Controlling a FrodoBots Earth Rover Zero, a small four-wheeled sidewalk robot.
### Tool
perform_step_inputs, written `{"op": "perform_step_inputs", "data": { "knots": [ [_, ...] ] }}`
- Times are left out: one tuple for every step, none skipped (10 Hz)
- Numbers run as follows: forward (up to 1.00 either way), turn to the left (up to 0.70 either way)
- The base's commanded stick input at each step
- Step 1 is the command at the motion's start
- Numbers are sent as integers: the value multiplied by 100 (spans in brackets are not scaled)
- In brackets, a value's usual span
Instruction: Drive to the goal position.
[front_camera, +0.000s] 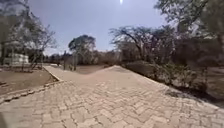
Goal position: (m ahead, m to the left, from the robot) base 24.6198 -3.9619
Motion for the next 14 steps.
{"op": "perform_step_inputs", "data": {
  "knots": [
    [100, 0],
    [100, 0],
    [100, 0],
    [100, 0],
    [100, 0],
    [100, 0],
    [100, 0],
    [100, 0],
    [100, 0],
    [100, 0],
    [100, 0],
    [100, 0],
    [100, 0],
    [100, 0]
  ]
}}
